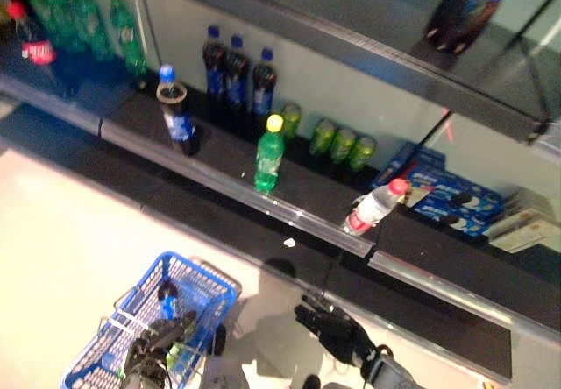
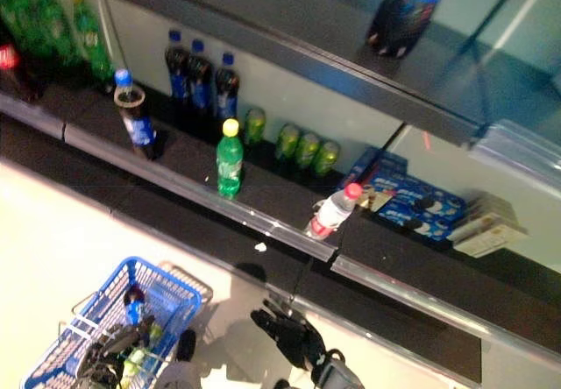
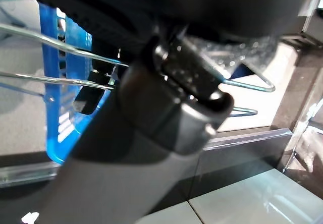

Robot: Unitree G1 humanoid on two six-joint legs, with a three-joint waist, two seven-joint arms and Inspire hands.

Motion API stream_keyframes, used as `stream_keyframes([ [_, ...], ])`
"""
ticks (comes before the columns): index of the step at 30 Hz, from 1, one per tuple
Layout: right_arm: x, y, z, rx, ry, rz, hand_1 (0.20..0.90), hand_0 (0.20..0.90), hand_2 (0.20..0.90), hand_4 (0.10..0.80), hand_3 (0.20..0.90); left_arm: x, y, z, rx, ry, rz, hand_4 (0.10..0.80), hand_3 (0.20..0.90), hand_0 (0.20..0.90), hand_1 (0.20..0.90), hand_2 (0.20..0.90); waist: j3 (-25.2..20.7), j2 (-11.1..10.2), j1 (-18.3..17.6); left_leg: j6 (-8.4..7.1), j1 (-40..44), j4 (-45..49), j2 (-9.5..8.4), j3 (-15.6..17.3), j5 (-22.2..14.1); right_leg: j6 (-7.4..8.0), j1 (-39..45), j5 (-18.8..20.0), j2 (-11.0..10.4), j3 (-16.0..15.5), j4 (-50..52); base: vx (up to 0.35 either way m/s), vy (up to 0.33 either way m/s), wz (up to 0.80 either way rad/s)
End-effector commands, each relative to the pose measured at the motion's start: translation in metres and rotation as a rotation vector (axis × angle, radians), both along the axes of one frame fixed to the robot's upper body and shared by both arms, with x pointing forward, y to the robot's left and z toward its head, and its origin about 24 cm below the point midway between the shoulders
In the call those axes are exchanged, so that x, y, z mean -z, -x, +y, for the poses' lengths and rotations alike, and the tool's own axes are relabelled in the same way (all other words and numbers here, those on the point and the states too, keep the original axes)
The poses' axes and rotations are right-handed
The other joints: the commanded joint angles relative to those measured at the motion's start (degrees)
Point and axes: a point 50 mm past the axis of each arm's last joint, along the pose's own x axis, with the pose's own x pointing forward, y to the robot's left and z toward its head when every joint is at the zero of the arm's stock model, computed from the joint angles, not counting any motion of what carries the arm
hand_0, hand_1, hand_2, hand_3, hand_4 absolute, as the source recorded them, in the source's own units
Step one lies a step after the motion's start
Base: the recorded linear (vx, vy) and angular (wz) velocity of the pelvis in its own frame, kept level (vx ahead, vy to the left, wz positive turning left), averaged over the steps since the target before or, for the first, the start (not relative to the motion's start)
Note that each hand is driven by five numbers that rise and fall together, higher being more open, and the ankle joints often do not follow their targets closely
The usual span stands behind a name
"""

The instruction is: Pick up the drink and place into the basket.

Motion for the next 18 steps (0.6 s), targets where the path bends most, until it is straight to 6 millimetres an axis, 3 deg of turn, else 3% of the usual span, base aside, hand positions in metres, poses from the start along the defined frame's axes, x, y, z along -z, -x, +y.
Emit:
stream_keyframes([
  [1, 0.012, 0.012, -0.036, -0.026, 0.300, 0.047, 0.900, 0.900, 0.900, 0.800, 0.900, -0.003, -0.023, -0.026, 0.151, -0.046, -0.107, 0.100, 0.200, 0.300, 0.300, 0.300, -2.7, 4.4, -0.6, -0.28, 4.9, 0.1, 1.67, 4.8, -5.3, 1.40, -2.9, 7.5, -1.9, -0.4, -1.8, 0.016, 0.036, -0.11],
  [6, 0.034, 0.057, -0.055, 0.013, 0.376, 0.286, 0.900, 0.900, 0.900, 0.800, 0.900, 0.015, 0.005, -0.022, 0.094, -0.029, 0.059, 0.100, 0.200, 0.300, 0.300, 0.300, -4.4, 5.4, -1.4, -0.37, 6.0, 0.1, 1.49, 6.1, -6.5, 1.76, -1.9, 8.4, -2.9, -0.7, -3.8, 0.009, 0.030, -0.21],
  [11, 0.038, 0.073, -0.061, -0.003, 0.451, 0.353, 0.900, 0.900, 0.900, 0.800, 0.900, 0.022, 0.017, -0.023, 0.063, -0.009, 0.120, 0.100, 0.200, 0.300, 0.300, 0.300, -5.4, 6.0, -2.0, -0.40, 6.4, 0.1, 1.27, 7.1, -7.1, 1.95, -1.6, 8.7, -3.3, -0.9, -4.5, -0.009, 0.013, -0.10],
  [18, 0.041, 0.083, -0.063, -0.081, 0.493, 0.415, 0.900, 0.900, 0.900, 0.800, 0.900, 0.022, 0.014, -0.027, 0.061, 0.016, 0.110, 0.100, 0.200, 0.300, 0.300, 0.300, -6.3, 6.3, -2.5, -0.15, 6.6, 0.1, 0.78, 7.4, -7.6, 1.54, -1.8, 8.2, -3.2, -0.5, -4.4, -0.007, 0.019, -0.14],
])
